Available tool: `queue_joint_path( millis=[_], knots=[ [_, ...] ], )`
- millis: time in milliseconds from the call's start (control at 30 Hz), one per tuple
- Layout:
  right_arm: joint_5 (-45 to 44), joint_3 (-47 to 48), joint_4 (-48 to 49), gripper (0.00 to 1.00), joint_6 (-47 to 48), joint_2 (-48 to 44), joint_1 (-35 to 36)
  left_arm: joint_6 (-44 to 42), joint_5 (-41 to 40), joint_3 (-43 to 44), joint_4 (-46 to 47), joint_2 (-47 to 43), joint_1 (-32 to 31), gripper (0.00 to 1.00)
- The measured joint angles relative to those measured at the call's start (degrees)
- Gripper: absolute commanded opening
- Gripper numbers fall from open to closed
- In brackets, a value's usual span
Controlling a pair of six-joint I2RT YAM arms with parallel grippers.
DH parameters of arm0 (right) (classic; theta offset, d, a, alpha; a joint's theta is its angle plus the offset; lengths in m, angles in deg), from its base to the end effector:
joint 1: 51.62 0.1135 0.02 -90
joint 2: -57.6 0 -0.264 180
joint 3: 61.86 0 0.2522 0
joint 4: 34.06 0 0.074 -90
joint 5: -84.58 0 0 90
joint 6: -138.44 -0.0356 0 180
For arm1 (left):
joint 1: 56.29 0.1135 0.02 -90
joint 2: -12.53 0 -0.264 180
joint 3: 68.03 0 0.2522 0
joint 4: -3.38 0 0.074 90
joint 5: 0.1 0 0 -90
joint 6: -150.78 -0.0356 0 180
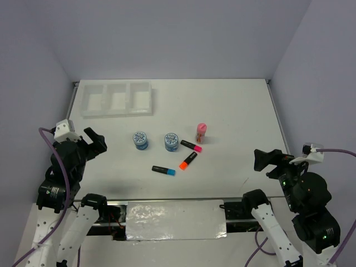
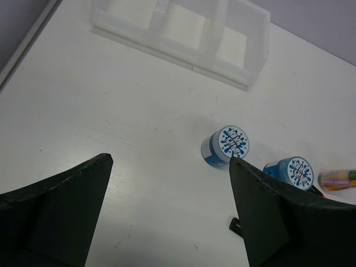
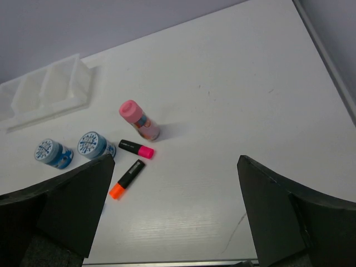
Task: Sort the stationery into containers
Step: Pick up the stationery from the center of the board.
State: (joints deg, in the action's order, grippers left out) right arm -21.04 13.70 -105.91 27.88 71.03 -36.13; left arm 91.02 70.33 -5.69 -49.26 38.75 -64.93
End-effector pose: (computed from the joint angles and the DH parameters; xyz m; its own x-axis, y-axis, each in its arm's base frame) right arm -0.0092 -0.0125 0.3795 -0.1528 0.3086 -0.9388 0.0558 0.9512 0.3036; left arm 0.0908 -0.0017 0.3482 -0.1543 -0.4565 -0.8762 -0.2936 0.8680 -0.4005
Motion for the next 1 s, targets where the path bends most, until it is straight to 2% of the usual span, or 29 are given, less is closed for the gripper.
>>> queue_joint_path(
  millis=[133,333,567,667,767,933,1000],
  knots=[
    [0.7,-0.4,0.3,1.00,0.0,0.0,0.0,0.0,0.0,0.0,0.0,0.0,0.0,0.99],
    [6.4,-2.5,2.4,1.00,1.1,-0.7,0.0,0.0,0.0,0.0,0.0,0.9,0.0,0.99],
    [8.0,-4.5,2.7,1.00,1.3,0.8,0.0,-0.4,2.0,0.2,0.7,6.1,0.2,0.99],
    [9.3,-5.7,2.8,1.00,1.5,4.3,0.0,0.0,4.1,2.2,0.7,13.5,0.3,0.99],
    [9.9,-6.6,2.8,1.00,1.8,8.2,0.0,1.1,6.2,7.0,0.8,24.8,-1.3,0.99],
    [12.3,-6.8,2.8,1.00,2.4,13.2,0.0,4.5,4.0,17.1,0.9,45.1,-13.9,0.99],
    [13.4,-6.9,3.0,1.00,2.6,13.6,0.0,5.3,3.5,20.1,0.5,50.6,-17.6,0.99]
  ],
)
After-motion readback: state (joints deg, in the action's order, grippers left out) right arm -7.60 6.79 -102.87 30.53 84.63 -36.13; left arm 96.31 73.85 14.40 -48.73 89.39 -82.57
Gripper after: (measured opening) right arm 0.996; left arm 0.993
